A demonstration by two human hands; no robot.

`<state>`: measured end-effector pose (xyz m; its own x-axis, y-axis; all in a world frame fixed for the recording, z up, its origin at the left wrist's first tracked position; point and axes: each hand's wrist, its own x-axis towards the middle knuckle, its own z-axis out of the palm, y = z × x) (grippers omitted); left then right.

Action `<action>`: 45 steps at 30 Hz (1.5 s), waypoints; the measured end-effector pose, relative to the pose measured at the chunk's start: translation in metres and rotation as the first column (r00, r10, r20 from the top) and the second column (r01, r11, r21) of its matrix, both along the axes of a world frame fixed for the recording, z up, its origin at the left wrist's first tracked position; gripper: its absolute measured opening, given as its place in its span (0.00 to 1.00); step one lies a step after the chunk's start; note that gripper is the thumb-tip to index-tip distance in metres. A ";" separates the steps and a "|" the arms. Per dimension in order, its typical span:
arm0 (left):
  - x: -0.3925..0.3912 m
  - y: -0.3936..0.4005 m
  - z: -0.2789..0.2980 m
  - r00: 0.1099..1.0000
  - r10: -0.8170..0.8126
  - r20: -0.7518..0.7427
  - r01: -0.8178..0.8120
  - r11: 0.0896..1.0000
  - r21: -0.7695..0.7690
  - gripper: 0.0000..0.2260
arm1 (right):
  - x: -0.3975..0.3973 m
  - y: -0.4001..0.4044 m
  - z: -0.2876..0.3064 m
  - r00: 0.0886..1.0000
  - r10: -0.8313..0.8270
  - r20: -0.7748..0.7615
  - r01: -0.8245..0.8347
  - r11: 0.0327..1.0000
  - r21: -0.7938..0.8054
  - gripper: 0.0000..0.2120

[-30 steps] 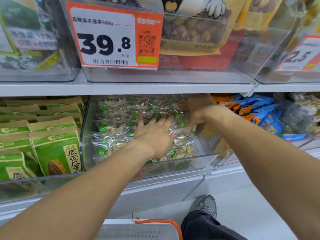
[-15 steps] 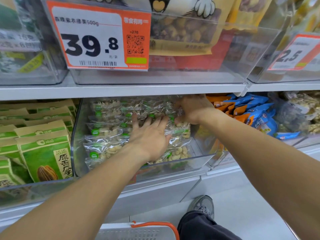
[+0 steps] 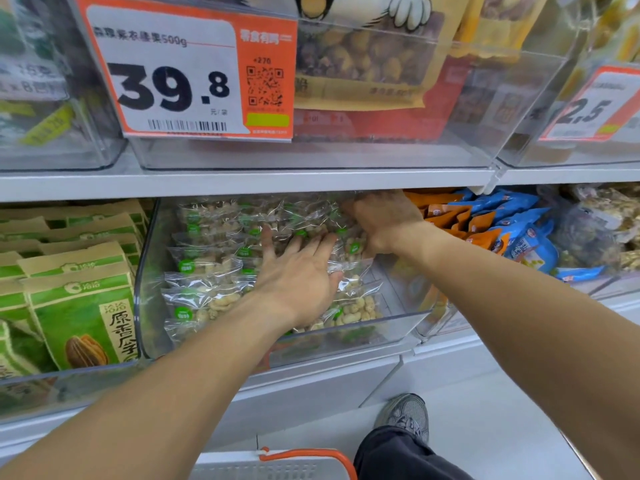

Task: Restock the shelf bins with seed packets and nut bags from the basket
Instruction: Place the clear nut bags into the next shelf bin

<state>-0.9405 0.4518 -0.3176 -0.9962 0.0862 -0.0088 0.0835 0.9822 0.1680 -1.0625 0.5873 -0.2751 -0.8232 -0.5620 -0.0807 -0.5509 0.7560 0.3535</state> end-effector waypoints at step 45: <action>0.258 -0.066 -0.139 0.924 0.379 0.056 -0.325 0.697 0.639 0.04 | 0.253 -0.049 -0.095 0.593 0.117 0.797 0.176 0.947 -0.269 0.16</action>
<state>-0.6821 0.3856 -0.4562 -0.9499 -0.3126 -0.0071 -0.2077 0.6139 0.7616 -0.8091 0.5387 -0.3697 -0.5236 -0.6523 -0.5480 -0.4716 0.7576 -0.4512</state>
